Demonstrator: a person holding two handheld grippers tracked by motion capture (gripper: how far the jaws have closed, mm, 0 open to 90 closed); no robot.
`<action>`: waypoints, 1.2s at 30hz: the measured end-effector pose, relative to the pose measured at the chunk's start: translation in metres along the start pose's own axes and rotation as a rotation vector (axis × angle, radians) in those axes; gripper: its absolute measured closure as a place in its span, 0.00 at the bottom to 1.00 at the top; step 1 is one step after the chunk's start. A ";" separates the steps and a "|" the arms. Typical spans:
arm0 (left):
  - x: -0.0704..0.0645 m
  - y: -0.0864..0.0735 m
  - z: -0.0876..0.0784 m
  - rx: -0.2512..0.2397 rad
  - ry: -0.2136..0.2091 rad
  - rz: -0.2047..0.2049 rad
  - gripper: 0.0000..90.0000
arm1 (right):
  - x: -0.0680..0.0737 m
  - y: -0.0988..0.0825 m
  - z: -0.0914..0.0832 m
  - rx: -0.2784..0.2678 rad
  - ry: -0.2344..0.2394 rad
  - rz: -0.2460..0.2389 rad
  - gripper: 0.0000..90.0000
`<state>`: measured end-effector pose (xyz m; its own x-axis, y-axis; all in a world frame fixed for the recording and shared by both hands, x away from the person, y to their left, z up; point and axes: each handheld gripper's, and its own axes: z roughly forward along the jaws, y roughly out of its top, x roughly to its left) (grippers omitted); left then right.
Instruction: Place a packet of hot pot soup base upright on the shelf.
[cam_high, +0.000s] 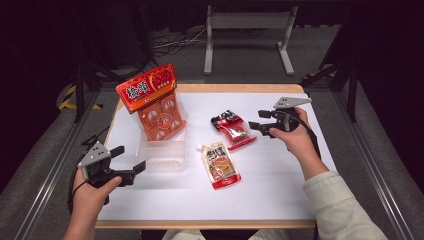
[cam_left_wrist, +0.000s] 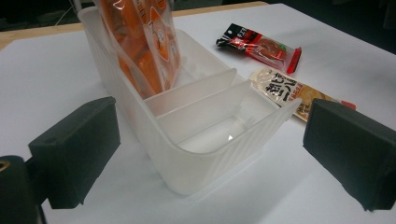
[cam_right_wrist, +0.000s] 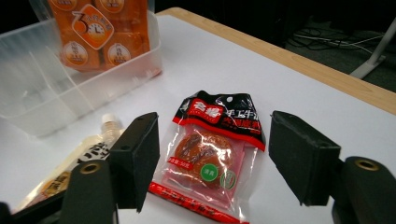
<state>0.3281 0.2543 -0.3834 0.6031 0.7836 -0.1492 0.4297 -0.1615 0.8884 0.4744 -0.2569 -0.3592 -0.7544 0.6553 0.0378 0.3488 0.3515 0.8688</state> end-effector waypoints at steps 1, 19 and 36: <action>0.000 -0.001 0.000 0.002 0.002 -0.001 0.05 | -0.001 0.002 0.004 0.000 0.003 0.002 0.40; -0.002 -0.008 0.002 0.018 0.002 -0.006 0.05 | -0.019 0.016 0.057 -0.005 0.004 -0.006 0.35; 0.000 -0.008 0.005 0.014 -0.003 -0.010 0.05 | -0.034 0.003 0.085 0.061 -0.014 0.062 0.35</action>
<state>0.3278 0.2533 -0.3928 0.6004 0.7836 -0.1594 0.4452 -0.1620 0.8807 0.5484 -0.2212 -0.4003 -0.7227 0.6861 0.0837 0.4283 0.3495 0.8333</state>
